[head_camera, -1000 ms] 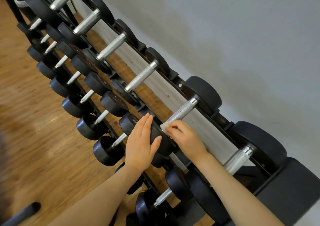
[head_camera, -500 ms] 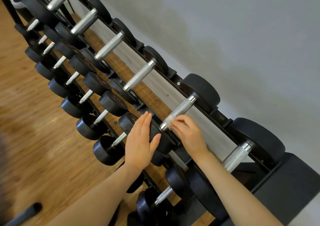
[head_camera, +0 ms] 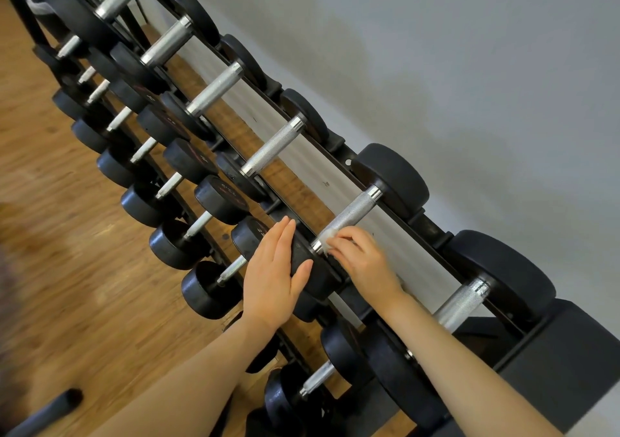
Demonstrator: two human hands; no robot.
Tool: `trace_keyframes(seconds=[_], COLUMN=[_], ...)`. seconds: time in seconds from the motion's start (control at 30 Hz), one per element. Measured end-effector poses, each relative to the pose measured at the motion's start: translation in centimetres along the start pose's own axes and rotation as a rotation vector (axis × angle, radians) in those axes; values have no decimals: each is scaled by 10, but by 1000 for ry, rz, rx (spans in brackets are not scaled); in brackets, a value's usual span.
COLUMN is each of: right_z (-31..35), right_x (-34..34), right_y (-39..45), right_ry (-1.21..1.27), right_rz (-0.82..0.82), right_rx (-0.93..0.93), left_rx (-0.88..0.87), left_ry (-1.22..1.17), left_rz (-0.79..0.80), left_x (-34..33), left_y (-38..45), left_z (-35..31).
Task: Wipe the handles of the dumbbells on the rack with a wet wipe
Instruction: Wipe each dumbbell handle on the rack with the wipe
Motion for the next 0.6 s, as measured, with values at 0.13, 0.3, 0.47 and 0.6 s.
trace_keyframes(seconds=[0.13, 0.3, 0.47, 0.6], right_z=[-4, -11, 4, -8], right_x=[2, 10, -7, 6], right_y=[-1, 3, -2, 0], right_ry=[-6, 8, 63, 54], right_rz=[27, -76, 54, -44], right_rx=[10, -117, -85, -174], left_rx=[-14, -13, -8, -6], left_ry=[-4, -16, -13, -11], left_rz=[-4, -10, -10, -16], left_x=[-1, -2, -4, -2], left_y=[0, 0, 0, 1], left_z=[1, 2, 4, 2])
Point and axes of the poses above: each hand's wrist, its own y-axis towards the middle knuckle, its own x-axis out of the back of the hand, z = x × y, the point moved 2 cm from there along y, towards the middle knuckle, and after that the axes turned 7 degrees about z, right-handed, at the moved point
